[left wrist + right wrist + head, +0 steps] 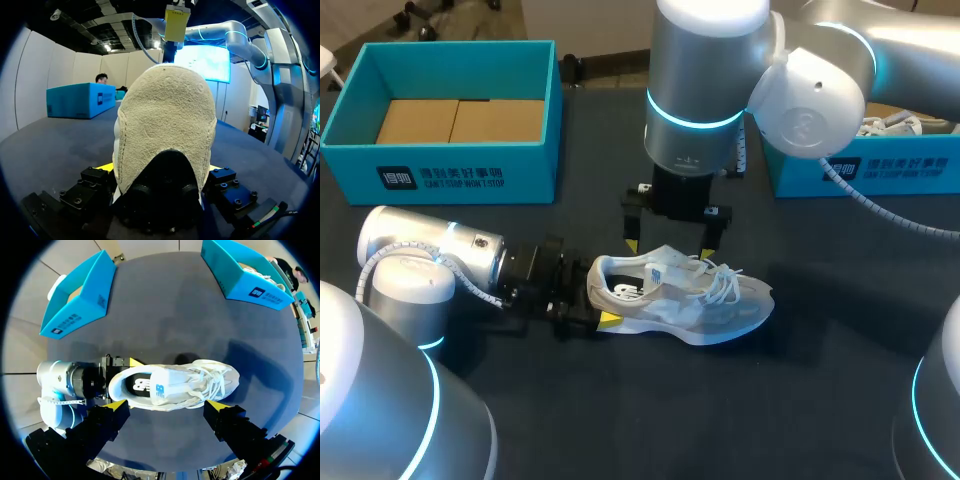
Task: Take the shoe out of the shoebox, open the shoe tongue, remove and reinsert the insole, then place the shoe into the shoebox
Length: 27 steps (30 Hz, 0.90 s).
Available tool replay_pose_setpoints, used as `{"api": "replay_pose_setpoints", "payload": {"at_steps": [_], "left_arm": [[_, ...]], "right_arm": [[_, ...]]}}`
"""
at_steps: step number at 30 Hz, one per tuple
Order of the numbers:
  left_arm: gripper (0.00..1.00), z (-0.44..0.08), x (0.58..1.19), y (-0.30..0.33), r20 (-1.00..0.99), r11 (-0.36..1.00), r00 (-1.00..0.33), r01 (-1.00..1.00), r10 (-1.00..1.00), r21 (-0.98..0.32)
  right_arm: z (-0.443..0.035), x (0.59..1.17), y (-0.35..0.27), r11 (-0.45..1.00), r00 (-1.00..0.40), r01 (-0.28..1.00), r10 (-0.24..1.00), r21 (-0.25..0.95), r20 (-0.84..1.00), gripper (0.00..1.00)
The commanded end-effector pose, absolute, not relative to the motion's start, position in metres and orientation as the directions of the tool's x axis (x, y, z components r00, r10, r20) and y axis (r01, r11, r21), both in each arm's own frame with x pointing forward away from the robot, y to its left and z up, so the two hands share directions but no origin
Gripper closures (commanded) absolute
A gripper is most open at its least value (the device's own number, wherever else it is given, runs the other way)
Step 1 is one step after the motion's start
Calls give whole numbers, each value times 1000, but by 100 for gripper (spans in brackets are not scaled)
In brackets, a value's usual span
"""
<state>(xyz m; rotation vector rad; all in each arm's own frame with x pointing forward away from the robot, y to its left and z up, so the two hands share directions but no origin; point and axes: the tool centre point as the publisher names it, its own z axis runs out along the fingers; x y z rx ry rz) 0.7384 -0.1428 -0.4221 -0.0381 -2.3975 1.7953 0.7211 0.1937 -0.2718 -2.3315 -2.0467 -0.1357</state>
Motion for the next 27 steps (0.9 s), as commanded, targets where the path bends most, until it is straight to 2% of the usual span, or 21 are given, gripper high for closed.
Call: {"api": "replay_pose_setpoints", "payload": {"at_steps": [1,12,21,27], "left_arm": [[100,-423,738,-142,100,286,-989,-67,105,-956],[100,-423,738,-142,100,286,-989,-67,105,-956],[100,-423,738,-142,100,286,-989,-67,105,-956],[100,-423,738,-142,100,286,-989,-67,105,-956]], "right_arm": [[-273,721,194,-131,127,991,988,30,92,0],[-273,721,194,-131,127,991,988,30,92,0],[-290,715,205,-169,158,980,982,110,100,0],[-292,717,214,-144,134,983,987,115,91,0]]}}
